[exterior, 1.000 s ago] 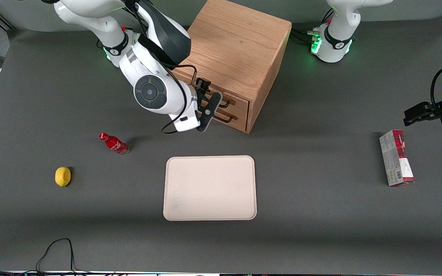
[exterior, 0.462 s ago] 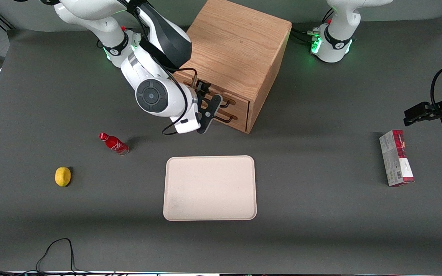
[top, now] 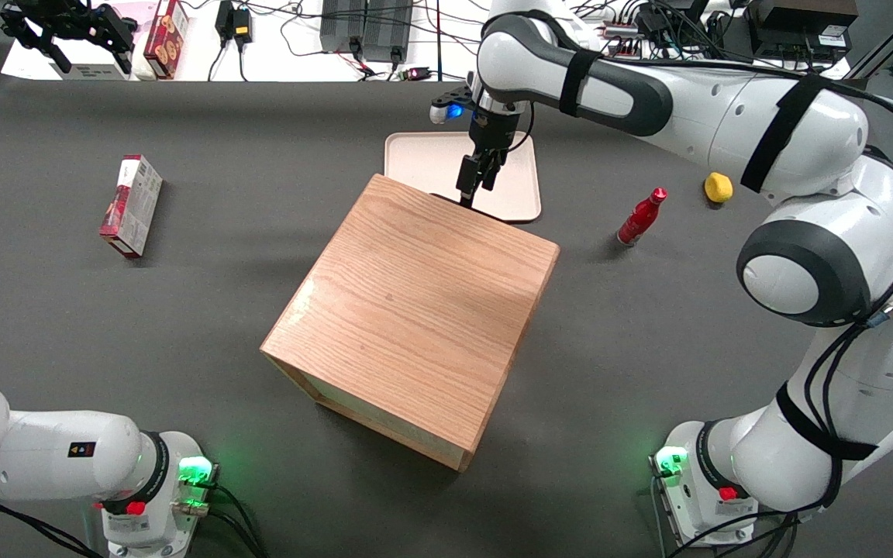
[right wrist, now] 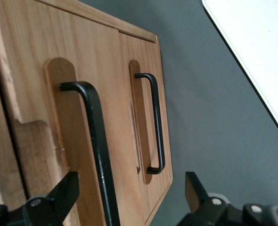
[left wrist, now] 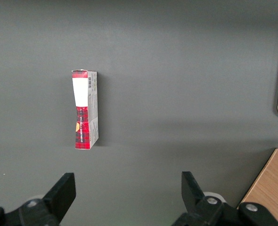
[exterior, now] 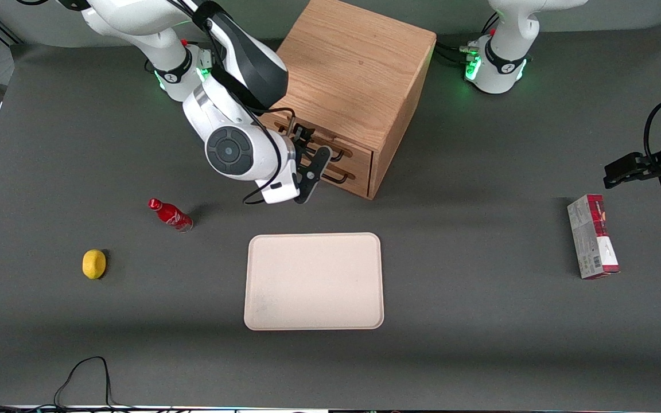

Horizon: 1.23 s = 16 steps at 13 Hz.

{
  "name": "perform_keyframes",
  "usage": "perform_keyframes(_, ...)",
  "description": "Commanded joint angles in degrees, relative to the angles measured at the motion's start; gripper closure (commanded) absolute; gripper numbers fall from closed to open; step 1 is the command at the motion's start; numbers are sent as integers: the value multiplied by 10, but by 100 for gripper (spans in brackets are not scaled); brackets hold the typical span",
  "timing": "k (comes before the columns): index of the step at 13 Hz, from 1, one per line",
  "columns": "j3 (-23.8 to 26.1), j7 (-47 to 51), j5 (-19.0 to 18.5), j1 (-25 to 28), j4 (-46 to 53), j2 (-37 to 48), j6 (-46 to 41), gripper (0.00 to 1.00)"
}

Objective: Open upper drawer

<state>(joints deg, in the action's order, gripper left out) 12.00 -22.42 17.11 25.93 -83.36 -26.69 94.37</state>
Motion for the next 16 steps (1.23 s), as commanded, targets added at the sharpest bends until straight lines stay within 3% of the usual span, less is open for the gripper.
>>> perform_keyframes(1, -3, -14, -12, 4, -9, 1, 12, 0)
perform_keyframes(16, -3, -18, -19, 0, -30, 0, 43, 0)
